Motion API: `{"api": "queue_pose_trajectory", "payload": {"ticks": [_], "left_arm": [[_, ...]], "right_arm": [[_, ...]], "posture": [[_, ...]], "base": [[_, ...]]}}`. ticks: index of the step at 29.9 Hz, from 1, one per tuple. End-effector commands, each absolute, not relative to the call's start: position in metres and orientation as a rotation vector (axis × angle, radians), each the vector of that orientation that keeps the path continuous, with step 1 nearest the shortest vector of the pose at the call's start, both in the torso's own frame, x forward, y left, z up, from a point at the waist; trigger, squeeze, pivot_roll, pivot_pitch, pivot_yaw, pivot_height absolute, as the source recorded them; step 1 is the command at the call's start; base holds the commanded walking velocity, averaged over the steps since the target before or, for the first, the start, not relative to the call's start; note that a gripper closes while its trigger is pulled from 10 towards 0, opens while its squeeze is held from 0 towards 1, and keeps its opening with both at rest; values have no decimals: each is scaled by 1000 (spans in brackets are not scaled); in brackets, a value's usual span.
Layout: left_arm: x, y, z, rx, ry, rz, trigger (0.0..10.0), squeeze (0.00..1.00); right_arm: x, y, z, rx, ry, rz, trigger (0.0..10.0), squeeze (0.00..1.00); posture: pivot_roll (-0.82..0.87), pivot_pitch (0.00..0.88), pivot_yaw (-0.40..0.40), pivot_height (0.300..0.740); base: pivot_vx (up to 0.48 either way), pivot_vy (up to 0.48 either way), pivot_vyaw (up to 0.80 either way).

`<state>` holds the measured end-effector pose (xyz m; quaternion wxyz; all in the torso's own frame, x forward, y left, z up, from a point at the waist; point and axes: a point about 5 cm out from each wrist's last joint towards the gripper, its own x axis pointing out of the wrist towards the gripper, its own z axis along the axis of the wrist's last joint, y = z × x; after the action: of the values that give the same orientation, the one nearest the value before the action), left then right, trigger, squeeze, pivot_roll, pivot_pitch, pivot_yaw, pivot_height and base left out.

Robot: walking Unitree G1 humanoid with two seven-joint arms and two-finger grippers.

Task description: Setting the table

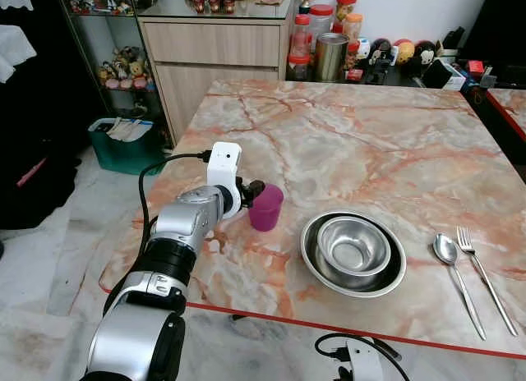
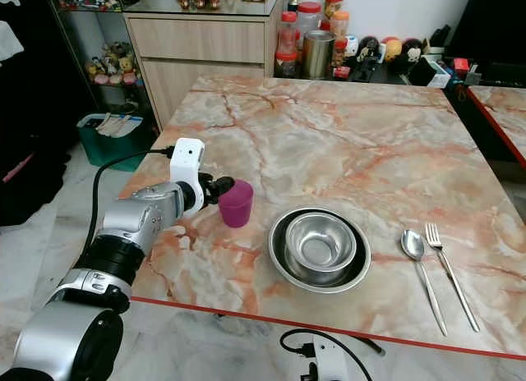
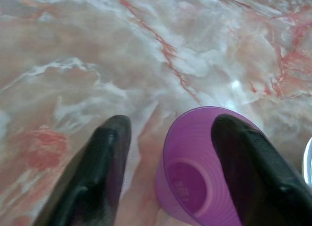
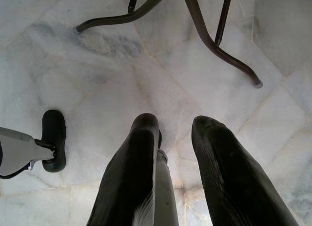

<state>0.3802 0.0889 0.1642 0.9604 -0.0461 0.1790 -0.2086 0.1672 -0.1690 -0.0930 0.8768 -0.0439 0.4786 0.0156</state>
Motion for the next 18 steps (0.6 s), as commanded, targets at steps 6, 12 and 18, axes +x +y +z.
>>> {"api": "queue_pose_trajectory", "payload": {"ticks": [6, 12, 18], "left_arm": [[386, 95, 187, -158, 223, -385, 10000, 373], [394, 178, 220, -198, -57, 11, 10000, 0], [377, 254, 212, -23, -82, 316, 10000, 0]], "right_arm": [[169, -168, -92, -90, 997, 33, 10000, 0], [170, -168, -92, -89, 996, 32, 10000, 0], [170, -168, -92, -93, 996, 36, 10000, 0]], "posture": [[-3, 0, 6, 740], [1, 0, 4, 740], [11, 0, -1, 740]], "base": [[0, 0, 0], [0, 0, 0], [0, 0, 0]]}}
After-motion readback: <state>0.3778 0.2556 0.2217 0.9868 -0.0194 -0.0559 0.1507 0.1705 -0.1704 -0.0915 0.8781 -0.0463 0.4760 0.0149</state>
